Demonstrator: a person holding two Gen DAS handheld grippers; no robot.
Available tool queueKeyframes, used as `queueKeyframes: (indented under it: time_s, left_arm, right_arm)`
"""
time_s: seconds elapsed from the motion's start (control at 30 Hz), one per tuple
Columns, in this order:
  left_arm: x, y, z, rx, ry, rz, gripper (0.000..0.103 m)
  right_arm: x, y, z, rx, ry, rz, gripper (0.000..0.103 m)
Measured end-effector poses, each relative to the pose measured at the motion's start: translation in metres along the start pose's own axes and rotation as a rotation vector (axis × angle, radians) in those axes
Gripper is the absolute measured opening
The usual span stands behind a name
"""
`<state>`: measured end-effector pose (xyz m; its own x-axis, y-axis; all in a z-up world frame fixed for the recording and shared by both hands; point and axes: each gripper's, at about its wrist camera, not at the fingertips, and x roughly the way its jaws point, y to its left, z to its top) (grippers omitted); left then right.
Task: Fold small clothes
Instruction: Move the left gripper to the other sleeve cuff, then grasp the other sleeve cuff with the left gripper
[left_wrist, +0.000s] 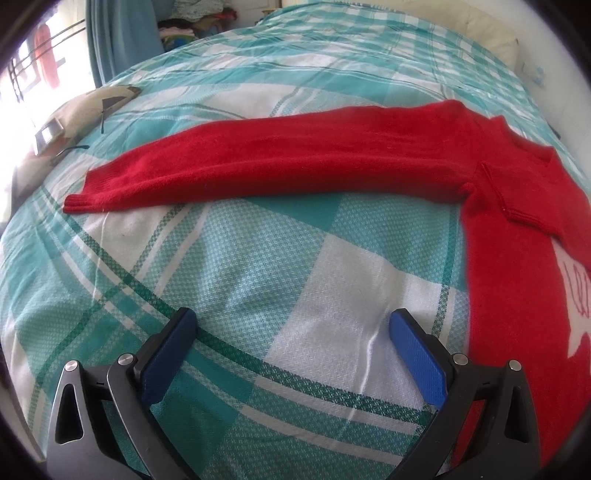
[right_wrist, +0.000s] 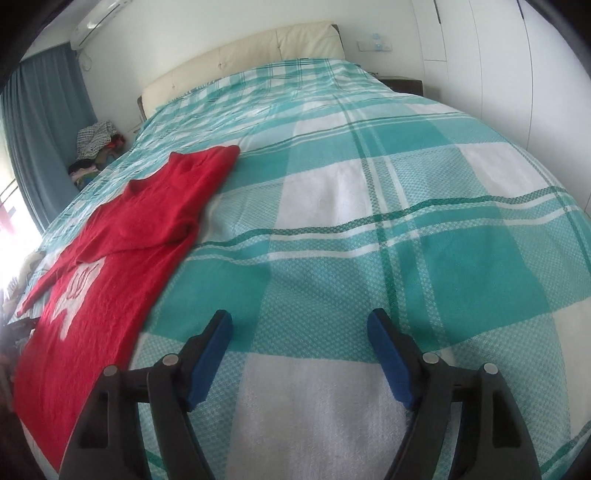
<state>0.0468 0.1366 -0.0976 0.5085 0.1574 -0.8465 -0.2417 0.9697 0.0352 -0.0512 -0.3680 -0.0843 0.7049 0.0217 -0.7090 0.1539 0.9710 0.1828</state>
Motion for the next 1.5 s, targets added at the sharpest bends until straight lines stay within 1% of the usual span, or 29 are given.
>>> queueKeyframes:
  time_s: [0.1,0.2,0.27,0.37,0.43,0.5,0.53,0.57,0.63,0.67,0.73,0.77,0.83,0.9,0.97,1.0,1.03,1.07,1.1,1.2,1.23,1.27,1.3,1.33,1.37,1.4,1.43,1.5]
  left_arm:
    - [-0.001,-0.004,-0.004,-0.006,-0.009,0.028,0.103]
    - [-0.001,-0.006,-0.006,-0.010,-0.003,0.056,0.103]
    - [-0.001,-0.004,-0.007,-0.014,0.000,0.041,0.103]
    - [-0.001,-0.001,-0.006,-0.017,0.026,0.014,0.103]
    - [-0.001,-0.001,-0.005,0.001,0.050,0.000,0.103]
    - [-0.007,0.002,0.001,0.006,0.100,-0.028,0.102]
    - [-0.015,0.007,0.005,-0.009,0.113,-0.055,0.102]
    - [-0.028,0.014,0.011,-0.030,0.098,-0.088,0.102]
    - [-0.056,0.038,0.027,-0.070,0.013,-0.156,0.102]
    - [-0.067,0.052,0.037,-0.087,-0.018,-0.175,0.103]
    - [-0.075,0.089,0.062,-0.133,-0.034,-0.231,0.103]
    - [-0.072,0.111,0.075,-0.168,-0.024,-0.261,0.103]
    - [-0.052,0.157,0.095,-0.248,0.023,-0.283,0.103]
    - [-0.020,0.199,0.110,-0.322,0.111,-0.255,0.102]
    - [0.013,0.231,0.114,-0.368,0.212,-0.192,0.102]
    - [0.025,0.241,0.110,-0.389,0.241,-0.175,0.101]
    - [0.035,0.248,0.107,-0.412,0.265,-0.176,0.100]
    - [0.042,0.252,0.104,-0.429,0.283,-0.189,0.096]
    - [0.046,0.251,0.103,-0.433,0.289,-0.208,0.095]
    - [0.052,0.236,0.105,-0.386,0.281,-0.242,0.093]
    - [0.054,0.232,0.106,-0.376,0.281,-0.239,0.085]
    - [0.056,0.227,0.105,-0.373,0.280,-0.234,0.069]
    - [0.058,0.226,0.106,-0.371,0.284,-0.225,0.059]
    - [0.059,0.224,0.106,-0.373,0.291,-0.224,0.031]
    - [0.061,0.223,0.108,-0.387,0.303,-0.242,0.003]
    - [0.061,0.223,0.109,-0.421,0.314,-0.284,0.005]
    - [0.054,0.223,0.113,-0.437,0.305,-0.297,0.005]
    - [0.028,0.205,0.133,-0.395,0.242,-0.308,0.004]
  right_arm:
    - [0.006,0.011,0.002,-0.030,0.011,-0.011,0.088]
    - [0.007,0.012,0.000,-0.026,0.008,-0.004,0.088]
    - [0.006,0.012,-0.001,-0.024,0.005,-0.002,0.088]
    - [0.007,0.013,-0.002,-0.032,0.007,-0.008,0.089]
    - [0.007,0.014,-0.002,-0.037,0.008,-0.010,0.090]
    - [0.007,0.015,-0.002,-0.037,0.008,-0.011,0.090]
    - [0.007,0.015,-0.002,-0.037,0.008,-0.011,0.090]
    - [0.007,0.015,-0.002,-0.037,0.008,-0.011,0.090]
    - [0.007,0.015,-0.002,-0.037,0.009,-0.011,0.090]
    - [0.007,0.015,-0.002,-0.038,0.010,-0.010,0.091]
    - [0.008,0.016,-0.001,-0.039,0.011,-0.008,0.091]
    - [0.008,0.017,-0.001,-0.040,0.012,-0.007,0.092]
    - [0.008,0.017,-0.001,-0.043,0.012,-0.010,0.092]
    - [0.009,0.018,-0.001,-0.046,0.014,-0.013,0.092]
    - [0.010,0.019,-0.001,-0.051,0.015,-0.018,0.093]
    - [0.010,0.020,-0.001,-0.054,0.017,-0.021,0.093]
    - [0.011,0.020,-0.001,-0.057,0.018,-0.023,0.093]
    - [0.011,0.021,-0.001,-0.059,0.019,-0.025,0.093]
    - [0.011,0.021,-0.001,-0.060,0.019,-0.025,0.094]
    - [0.011,0.021,-0.001,-0.060,0.020,-0.025,0.094]
    - [0.011,0.021,-0.001,-0.060,0.020,-0.025,0.094]
    - [0.011,0.021,-0.001,-0.060,0.019,-0.026,0.094]
    - [0.011,0.022,-0.001,-0.060,0.019,-0.026,0.094]
    - [0.011,0.021,-0.001,-0.060,0.020,-0.026,0.094]
    - [0.011,0.021,-0.001,-0.060,0.020,-0.026,0.094]
    - [0.011,0.021,-0.001,-0.060,0.020,-0.025,0.094]
    - [0.011,0.021,-0.001,-0.060,0.020,-0.025,0.094]
    - [0.012,0.022,-0.001,-0.061,0.021,-0.026,0.094]
